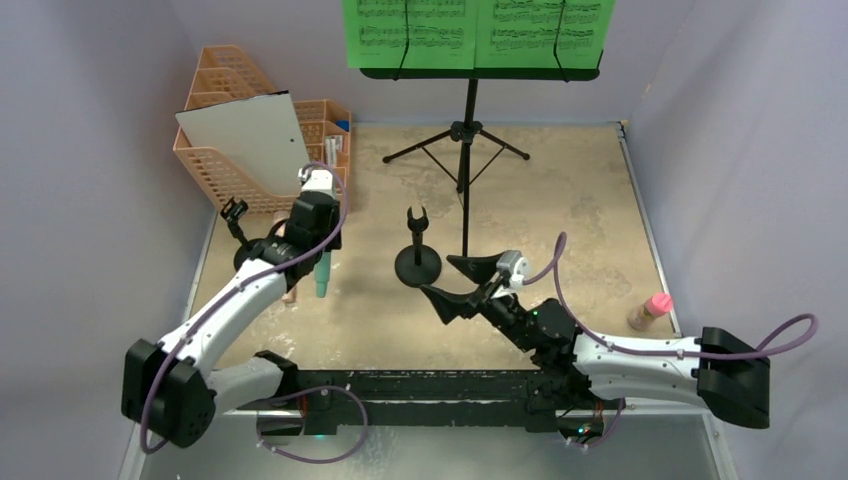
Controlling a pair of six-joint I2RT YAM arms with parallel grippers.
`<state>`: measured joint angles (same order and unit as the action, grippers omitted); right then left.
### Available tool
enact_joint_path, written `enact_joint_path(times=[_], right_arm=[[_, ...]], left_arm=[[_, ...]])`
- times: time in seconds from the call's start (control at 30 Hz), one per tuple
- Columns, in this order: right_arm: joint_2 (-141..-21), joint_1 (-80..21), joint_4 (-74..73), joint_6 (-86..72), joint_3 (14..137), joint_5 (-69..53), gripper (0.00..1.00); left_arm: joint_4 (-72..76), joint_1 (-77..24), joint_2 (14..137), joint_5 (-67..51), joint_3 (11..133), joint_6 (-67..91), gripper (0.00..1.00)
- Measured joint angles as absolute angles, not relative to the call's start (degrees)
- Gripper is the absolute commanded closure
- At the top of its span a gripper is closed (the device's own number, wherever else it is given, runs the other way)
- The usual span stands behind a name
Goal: Pack up the instrument practice props
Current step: Place the microphone at the center of the board.
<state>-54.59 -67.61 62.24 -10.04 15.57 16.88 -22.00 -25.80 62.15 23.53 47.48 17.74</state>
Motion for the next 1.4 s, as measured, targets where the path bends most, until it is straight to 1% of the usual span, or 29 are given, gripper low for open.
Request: enact_joint_path(times=[0.2,0.37,0.4,0.43,0.6,0.9,1.4], right_arm=[[-50.98,-67.61,66.13,-9.15,12.4,19.18,0.13],[-49.95,-67.61,67.35,-8.78,11.7,20.58,0.12],[-49.87,-67.61,67.37,-8.75,11.64,20.78,0.12],[-49.82,-67.61,67.44,-8.75,11.62,21.17,0.12],[-50.04,-67.61,67.64,-8.75,11.62,21.61,0.12],[-50.24,-67.61,67.59,-8.75,11.62,21.65,0.11],[-51.37,-67.61,67.0,-8.78,11.62,21.76,0.11]], left_arm=[[-21.91,-18.17,71.29,19.22,47.55,16.67,1.0],[-22.46,-13.65,79.22,18.15,49.43,14.9,0.92],[-22.46,-13.28,80.42,18.06,49.8,14.68,0.87],[-22.48,-12.91,81.82,17.96,50.26,14.33,0.85],[-23.55,-11.2,86.67,17.87,51.7,13.61,0.78],[-24.45,-8.27,90.06,17.19,52.86,12.82,0.66],[-25.04,-7.18,92.66,15.27,53.39,12.91,0.57]])
